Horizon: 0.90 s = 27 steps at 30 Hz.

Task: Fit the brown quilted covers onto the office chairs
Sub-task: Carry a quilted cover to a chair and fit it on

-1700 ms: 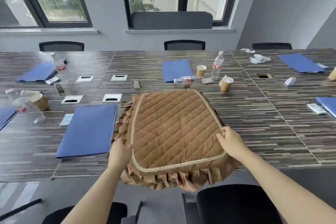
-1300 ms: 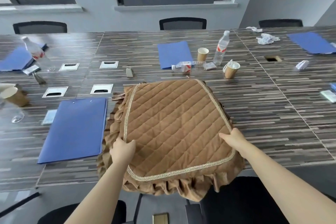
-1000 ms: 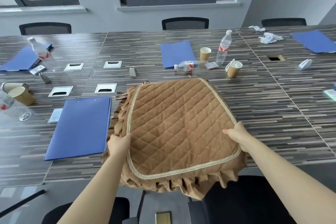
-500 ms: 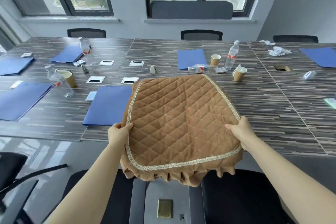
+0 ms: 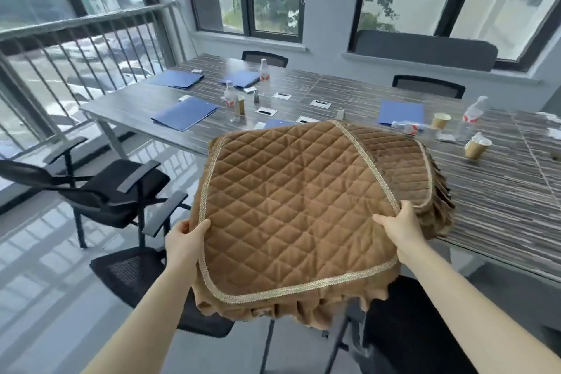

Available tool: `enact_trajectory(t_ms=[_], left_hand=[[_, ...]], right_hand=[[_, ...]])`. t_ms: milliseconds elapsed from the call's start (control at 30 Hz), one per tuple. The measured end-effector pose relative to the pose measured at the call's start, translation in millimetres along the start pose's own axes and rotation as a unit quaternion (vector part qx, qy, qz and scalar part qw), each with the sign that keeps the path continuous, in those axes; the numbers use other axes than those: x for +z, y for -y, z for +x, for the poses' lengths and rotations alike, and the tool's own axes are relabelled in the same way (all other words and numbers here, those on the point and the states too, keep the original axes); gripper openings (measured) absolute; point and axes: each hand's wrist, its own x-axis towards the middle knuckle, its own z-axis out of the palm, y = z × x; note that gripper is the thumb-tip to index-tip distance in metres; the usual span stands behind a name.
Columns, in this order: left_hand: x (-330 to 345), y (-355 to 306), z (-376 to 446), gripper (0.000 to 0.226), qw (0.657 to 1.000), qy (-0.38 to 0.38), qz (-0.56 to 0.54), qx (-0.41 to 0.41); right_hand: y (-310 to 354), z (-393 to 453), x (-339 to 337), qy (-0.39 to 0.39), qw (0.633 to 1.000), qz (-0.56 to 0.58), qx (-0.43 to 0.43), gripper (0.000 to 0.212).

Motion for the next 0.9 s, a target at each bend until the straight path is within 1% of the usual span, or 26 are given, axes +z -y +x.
enact_trajectory(t_ms=[133, 200, 300, 367, 433, 600, 633, 667, 700, 800, 900], left_hand=[[-81, 13, -27, 0.028, 0.997, -0.076, -0.013, 0.003], [-126, 22, -31, 0.032, 0.993, -0.112, -0.027, -0.006], [-185, 31, -36, 0.036, 0.985, -0.163, -0.053, -0.014], [-223, 40, -36, 0.04, 0.977, -0.2, -0.068, -0.026], [-261, 53, -35, 0.037, 0.971, -0.225, -0.078, -0.037], [-367, 83, -18, 0.023, 0.955, -0.268, -0.086, -0.092], [-384, 90, -13, 0.025, 0.95, -0.276, -0.095, -0.114], [-419, 96, 0, 0.029, 0.947, -0.275, -0.105, -0.129], [-431, 99, 4, 0.032, 0.948, -0.265, -0.109, -0.141], [-477, 103, 26, 0.034, 0.95, -0.252, -0.107, -0.152], [-519, 106, 46, 0.034, 0.947, -0.259, -0.106, -0.157]], right_hand=[[13, -42, 46, 0.063, 0.998, 0.005, -0.02, 0.055], [22, -61, 79, 0.097, 0.994, -0.013, -0.047, 0.053], [35, -84, 134, 0.132, 0.987, -0.036, -0.084, 0.061], [49, -109, 172, 0.157, 0.981, -0.039, -0.11, 0.054], [62, -138, 207, 0.184, 0.973, -0.05, -0.131, 0.048], [92, -209, 310, 0.259, 0.945, -0.058, -0.189, 0.036], [99, -222, 329, 0.275, 0.938, -0.064, -0.2, 0.034], [109, -242, 367, 0.288, 0.934, -0.06, -0.205, 0.034], [114, -249, 380, 0.295, 0.931, -0.057, -0.208, 0.033], [134, -279, 433, 0.304, 0.926, -0.042, -0.221, 0.032], [149, -304, 476, 0.319, 0.916, -0.033, -0.24, 0.033]])
